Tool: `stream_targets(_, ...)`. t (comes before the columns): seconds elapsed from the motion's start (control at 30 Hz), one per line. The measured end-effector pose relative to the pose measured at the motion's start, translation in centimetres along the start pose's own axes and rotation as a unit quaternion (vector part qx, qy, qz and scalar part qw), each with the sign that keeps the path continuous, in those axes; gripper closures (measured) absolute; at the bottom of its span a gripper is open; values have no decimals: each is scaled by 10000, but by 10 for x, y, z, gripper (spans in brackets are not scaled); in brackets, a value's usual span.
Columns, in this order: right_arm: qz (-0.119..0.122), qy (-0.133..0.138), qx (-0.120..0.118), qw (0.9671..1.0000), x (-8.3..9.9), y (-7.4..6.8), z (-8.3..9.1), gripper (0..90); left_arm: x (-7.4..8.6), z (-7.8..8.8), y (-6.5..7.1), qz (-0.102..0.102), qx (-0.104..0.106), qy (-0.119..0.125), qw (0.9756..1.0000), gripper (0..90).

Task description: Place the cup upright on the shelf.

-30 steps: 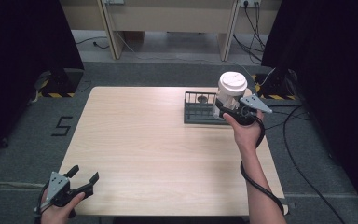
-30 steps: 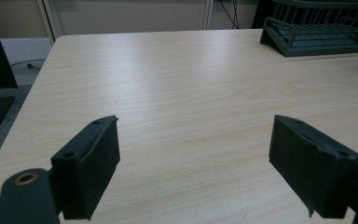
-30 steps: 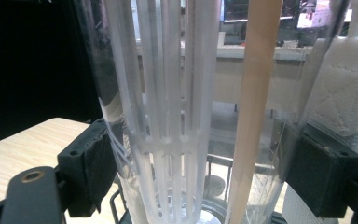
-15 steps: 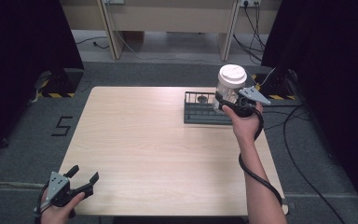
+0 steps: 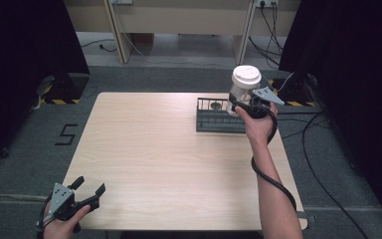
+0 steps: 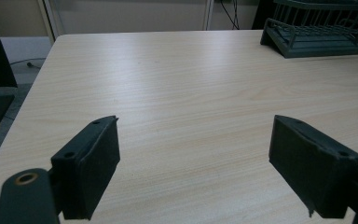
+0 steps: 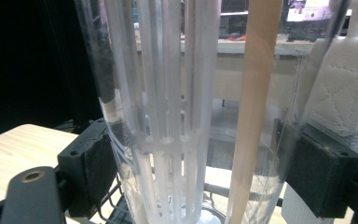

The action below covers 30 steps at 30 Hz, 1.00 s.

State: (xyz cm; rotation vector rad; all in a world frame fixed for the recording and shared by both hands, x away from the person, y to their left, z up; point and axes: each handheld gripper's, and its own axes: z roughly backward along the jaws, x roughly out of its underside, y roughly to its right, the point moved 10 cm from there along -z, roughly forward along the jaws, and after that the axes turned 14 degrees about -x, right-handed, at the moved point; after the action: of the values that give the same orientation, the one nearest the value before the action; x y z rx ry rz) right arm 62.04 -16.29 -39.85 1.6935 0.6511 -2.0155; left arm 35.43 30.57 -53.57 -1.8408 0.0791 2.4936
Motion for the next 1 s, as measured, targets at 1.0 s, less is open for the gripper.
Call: stream_targets(1.0,-167,-281,133,9994,17,15,-47,184,-1,1,1,18,44,14,10000,156)
